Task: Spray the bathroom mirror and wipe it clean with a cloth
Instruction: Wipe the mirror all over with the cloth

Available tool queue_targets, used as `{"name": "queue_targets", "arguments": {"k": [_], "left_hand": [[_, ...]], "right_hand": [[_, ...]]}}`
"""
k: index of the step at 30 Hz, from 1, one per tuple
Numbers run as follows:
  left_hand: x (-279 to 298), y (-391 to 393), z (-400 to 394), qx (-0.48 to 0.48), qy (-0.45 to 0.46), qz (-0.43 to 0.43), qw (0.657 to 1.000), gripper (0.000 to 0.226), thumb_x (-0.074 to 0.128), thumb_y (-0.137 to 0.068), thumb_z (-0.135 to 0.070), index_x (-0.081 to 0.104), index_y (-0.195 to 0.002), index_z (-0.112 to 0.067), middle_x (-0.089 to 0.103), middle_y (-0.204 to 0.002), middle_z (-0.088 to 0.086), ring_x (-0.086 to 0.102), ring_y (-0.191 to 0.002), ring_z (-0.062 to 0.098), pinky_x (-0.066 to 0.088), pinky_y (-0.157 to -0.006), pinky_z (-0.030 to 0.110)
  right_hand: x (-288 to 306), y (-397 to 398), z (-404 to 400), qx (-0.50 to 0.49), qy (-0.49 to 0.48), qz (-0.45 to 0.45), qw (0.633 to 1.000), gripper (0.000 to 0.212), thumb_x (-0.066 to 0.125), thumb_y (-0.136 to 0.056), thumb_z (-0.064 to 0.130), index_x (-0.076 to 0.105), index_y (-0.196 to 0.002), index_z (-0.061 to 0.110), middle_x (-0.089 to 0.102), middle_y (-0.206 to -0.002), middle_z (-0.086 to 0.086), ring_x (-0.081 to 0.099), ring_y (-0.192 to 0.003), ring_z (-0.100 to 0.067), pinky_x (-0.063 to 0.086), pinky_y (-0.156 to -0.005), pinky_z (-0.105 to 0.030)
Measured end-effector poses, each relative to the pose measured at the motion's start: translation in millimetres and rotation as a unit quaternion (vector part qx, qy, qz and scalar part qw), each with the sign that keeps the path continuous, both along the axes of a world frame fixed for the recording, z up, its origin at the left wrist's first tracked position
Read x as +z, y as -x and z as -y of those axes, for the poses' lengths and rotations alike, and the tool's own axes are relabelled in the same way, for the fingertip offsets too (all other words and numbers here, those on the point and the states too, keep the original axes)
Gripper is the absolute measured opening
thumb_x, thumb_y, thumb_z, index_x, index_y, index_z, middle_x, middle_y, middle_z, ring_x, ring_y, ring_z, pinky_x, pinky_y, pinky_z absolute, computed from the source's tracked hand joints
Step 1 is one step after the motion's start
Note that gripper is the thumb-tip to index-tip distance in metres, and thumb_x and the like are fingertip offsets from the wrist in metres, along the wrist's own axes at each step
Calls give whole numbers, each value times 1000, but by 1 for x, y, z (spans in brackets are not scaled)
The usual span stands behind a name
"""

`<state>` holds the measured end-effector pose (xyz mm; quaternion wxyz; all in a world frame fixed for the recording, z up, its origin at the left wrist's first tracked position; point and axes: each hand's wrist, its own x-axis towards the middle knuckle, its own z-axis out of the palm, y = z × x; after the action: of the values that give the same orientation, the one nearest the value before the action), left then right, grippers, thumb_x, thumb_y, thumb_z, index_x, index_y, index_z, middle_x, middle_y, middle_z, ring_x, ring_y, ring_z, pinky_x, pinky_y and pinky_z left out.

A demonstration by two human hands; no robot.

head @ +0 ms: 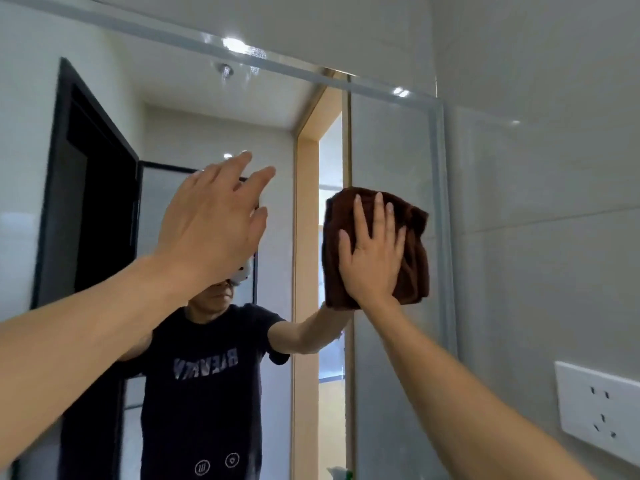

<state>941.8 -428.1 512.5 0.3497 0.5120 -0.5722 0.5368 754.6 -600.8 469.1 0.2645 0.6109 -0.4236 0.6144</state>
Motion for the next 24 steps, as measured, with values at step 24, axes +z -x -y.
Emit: {"name": "queue_targets", "arguments": {"k": [24], "left_hand": [[-2, 33, 30, 11, 30, -20, 999, 47, 45, -100, -33, 44, -146, -22, 43, -151, 10, 43, -135, 31, 32, -113, 47]], "right_hand": [[-70, 54, 25, 9, 17, -92, 996, 65, 36, -97, 50, 18, -157, 35, 10, -167, -1, 6, -154, -22, 12, -121, -56]]}}
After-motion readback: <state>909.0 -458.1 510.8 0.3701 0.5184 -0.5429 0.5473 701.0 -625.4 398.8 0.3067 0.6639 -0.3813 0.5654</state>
